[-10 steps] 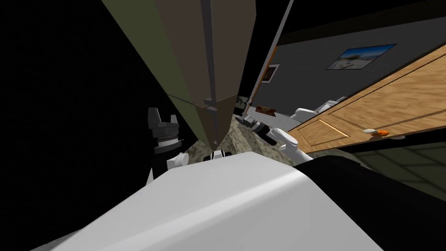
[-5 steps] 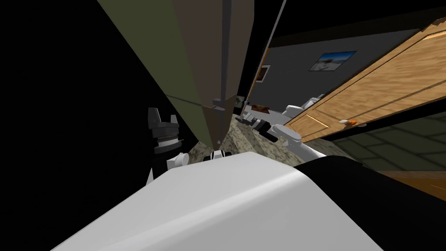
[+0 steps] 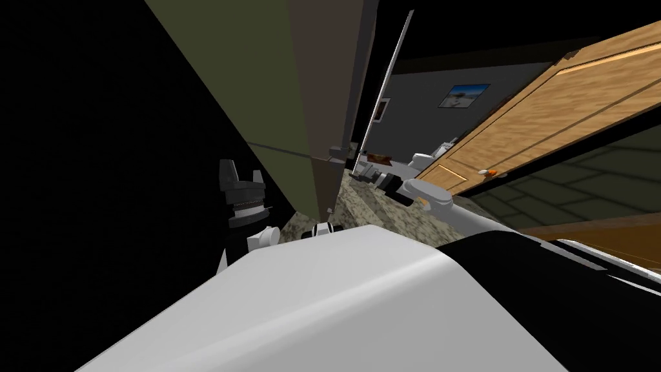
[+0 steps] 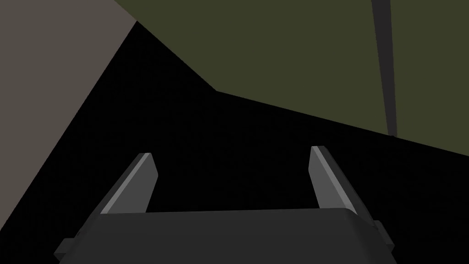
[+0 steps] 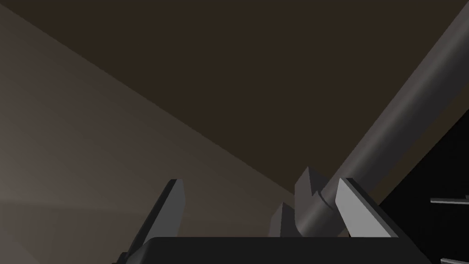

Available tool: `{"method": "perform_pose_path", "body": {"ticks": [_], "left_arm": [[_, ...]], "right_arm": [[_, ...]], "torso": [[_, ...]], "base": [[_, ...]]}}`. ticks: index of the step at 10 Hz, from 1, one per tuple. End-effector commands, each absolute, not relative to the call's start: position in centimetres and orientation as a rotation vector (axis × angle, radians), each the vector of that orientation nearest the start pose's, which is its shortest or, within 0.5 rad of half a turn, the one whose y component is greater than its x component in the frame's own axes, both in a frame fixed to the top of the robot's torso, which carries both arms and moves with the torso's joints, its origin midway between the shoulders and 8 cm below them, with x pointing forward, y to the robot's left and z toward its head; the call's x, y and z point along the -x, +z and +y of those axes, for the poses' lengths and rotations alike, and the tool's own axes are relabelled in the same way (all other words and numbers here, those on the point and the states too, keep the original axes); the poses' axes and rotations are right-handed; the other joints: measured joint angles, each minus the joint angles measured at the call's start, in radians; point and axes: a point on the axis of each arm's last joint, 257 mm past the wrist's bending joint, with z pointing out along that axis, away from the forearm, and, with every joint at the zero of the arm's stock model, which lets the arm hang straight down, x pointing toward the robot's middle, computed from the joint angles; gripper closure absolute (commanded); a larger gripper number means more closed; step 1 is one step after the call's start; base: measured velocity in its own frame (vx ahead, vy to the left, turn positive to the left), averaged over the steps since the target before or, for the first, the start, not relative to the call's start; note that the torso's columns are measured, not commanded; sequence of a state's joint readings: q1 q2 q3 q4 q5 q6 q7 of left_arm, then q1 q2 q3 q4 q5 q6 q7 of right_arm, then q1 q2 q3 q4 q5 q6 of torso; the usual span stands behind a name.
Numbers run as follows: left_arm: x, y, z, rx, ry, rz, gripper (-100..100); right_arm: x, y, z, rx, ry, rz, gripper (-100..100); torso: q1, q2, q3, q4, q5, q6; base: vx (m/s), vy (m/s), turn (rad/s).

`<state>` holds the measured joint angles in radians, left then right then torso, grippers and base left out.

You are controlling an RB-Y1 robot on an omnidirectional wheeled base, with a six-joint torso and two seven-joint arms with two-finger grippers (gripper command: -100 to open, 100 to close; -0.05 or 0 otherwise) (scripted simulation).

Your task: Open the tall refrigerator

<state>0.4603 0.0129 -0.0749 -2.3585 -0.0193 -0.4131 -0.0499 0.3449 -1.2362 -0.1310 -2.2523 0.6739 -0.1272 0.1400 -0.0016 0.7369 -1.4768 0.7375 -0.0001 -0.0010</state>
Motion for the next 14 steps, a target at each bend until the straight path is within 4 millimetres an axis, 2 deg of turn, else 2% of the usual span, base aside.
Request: {"method": "perform_pose_path", "body": {"ticks": [1, 7, 11, 12, 14], "left_arm": [[-34.7, 5.5, 24.6, 0.604, -1.339, 0.629, 0], [-34.7, 5.5, 24.6, 0.604, -1.339, 0.628, 0], [-34.7, 5.5, 24.6, 0.604, -1.339, 0.629, 0], [-34.7, 5.5, 24.6, 0.604, -1.339, 0.629, 0], [-34.7, 5.5, 24.6, 0.604, -1.338, 0.629, 0]], "right_arm": [[-43.0, -0.7, -24.5, 0.883, 0.036, 1.348, -100], [-44.0, 0.6, -24.5, 1.059, -0.126, 1.292, -100], [-44.1, 0.8, -24.5, 1.067, -0.133, 1.29, -100], [-44.1, 0.8, -24.5, 1.067, -0.133, 1.29, 100], [-42.6, 1.1, -22.1, 1.103, -0.092, 1.252, 100]], "torso": [[-0.002, 0.001, 0.001, 0.001, -0.001, 0.001], [0.002, 0.0, 0.0, 0.0, 0.0, 0.0], [0.0, -0.003, -0.002, -0.001, -0.001, 0.001], [0.0, -0.001, -0.001, 0.0, 0.0, 0.001], [-0.006, 0.002, 0.002, 0.0, -0.002, 0.0]], "base": [[-0.005, 0.186, -0.195], [-0.014, 0.176, -0.164], [0.028, 0.076, -0.026], [0.011, 0.004, -0.004], [0.06, -0.217, 0.071]]}}
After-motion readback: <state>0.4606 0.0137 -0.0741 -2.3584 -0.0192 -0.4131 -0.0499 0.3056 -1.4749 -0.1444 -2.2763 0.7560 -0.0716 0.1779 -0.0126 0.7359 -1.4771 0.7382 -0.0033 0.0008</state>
